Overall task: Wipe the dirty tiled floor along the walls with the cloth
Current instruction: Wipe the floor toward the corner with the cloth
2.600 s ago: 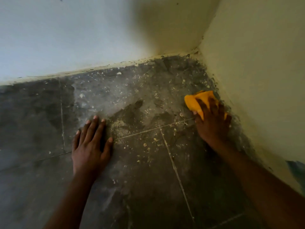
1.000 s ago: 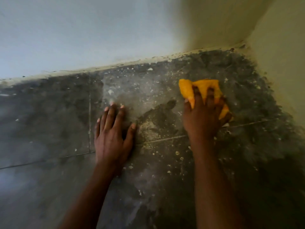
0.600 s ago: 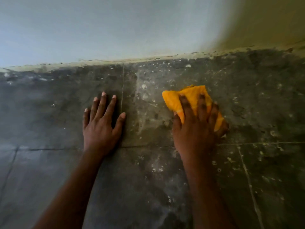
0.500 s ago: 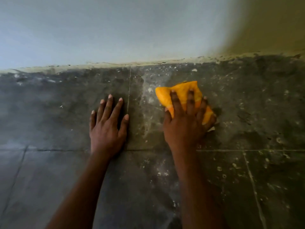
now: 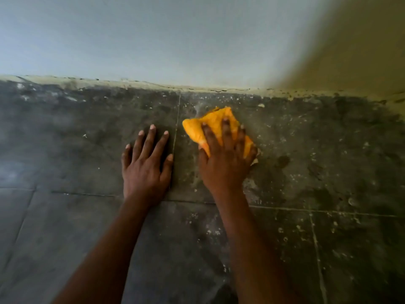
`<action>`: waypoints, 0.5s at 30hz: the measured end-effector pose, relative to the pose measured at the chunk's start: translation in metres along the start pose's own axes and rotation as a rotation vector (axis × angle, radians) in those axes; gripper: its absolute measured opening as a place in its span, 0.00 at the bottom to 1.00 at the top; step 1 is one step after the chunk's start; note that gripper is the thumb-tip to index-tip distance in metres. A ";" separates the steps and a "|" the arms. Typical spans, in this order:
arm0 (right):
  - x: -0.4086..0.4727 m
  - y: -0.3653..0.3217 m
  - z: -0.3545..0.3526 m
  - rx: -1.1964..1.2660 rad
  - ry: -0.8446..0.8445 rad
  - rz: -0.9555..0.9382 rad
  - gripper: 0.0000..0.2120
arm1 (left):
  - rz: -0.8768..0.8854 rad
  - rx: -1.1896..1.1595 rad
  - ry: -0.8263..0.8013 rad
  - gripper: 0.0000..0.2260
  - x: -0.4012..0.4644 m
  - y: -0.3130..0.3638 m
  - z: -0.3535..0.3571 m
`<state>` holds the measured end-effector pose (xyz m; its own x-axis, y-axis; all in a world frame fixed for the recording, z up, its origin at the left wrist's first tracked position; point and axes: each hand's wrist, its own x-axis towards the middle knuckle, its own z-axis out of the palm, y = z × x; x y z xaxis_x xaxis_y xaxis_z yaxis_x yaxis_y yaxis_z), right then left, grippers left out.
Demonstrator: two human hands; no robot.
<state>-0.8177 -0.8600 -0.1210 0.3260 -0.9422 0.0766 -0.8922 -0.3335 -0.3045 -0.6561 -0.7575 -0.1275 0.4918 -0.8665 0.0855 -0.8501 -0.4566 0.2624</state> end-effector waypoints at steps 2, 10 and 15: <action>-0.029 0.015 -0.014 -0.049 -0.081 -0.129 0.29 | -0.024 -0.018 -0.033 0.29 0.003 0.008 -0.007; 0.067 -0.002 -0.006 0.052 0.051 0.281 0.31 | -0.067 0.049 -0.069 0.30 0.006 0.032 0.008; 0.057 -0.034 -0.001 -0.013 -0.142 -0.320 0.28 | -0.090 0.037 -0.064 0.30 0.007 0.032 0.006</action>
<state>-0.7685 -0.9025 -0.1054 0.6296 -0.7762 0.0328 -0.7411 -0.6127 -0.2747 -0.6809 -0.7789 -0.1241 0.5544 -0.8323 0.0009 -0.8100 -0.5393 0.2303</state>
